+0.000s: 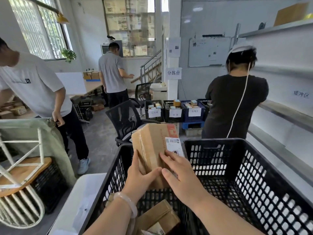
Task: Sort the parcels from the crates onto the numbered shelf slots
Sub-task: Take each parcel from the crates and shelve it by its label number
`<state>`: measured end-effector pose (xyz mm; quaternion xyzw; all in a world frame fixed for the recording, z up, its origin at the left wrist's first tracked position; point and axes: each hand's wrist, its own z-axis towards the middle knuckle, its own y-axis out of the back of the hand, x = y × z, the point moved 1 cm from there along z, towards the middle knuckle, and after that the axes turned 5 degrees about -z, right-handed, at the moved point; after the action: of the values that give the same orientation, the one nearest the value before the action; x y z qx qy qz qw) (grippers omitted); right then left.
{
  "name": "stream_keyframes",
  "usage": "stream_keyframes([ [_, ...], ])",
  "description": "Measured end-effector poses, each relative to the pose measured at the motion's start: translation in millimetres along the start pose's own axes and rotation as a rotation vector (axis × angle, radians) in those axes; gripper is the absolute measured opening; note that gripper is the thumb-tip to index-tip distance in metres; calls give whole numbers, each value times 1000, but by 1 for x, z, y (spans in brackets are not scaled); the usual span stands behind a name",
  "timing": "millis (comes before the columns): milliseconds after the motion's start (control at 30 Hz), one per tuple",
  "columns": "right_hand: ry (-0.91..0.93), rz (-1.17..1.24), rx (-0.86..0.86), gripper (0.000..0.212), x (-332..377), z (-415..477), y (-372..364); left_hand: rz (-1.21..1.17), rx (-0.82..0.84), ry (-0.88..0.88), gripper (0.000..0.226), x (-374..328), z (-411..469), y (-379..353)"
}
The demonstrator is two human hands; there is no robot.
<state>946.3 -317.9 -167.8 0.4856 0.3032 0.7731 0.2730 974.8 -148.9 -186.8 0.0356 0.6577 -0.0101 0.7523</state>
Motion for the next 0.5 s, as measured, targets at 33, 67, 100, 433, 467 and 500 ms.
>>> stream_keyframes([
  [33, 16, -13, 8, 47, 0, 1, 1, -39, 2, 19, 112, 2, 1, 1],
  [67, 23, -20, 12, 47, -1, 2, 2, -84, 7, 40, 106, 4, 1, 2],
  [100, 14, -18, 1, 48, -1, 2, 3, -125, 15, 64, 101, 4, 0, 5],
  [433, -439, 515, -85, 70, -30, -1, 10, -373, 56, 178, 95, 0, 1, 16],
  [467, -460, 553, -76, 69, -31, -2, 8, -388, 60, 178, 94, -1, 2, 16],
  [500, -474, 592, -81, 70, -32, -3, 7, -401, 67, 175, 94, -1, 2, 15],
])
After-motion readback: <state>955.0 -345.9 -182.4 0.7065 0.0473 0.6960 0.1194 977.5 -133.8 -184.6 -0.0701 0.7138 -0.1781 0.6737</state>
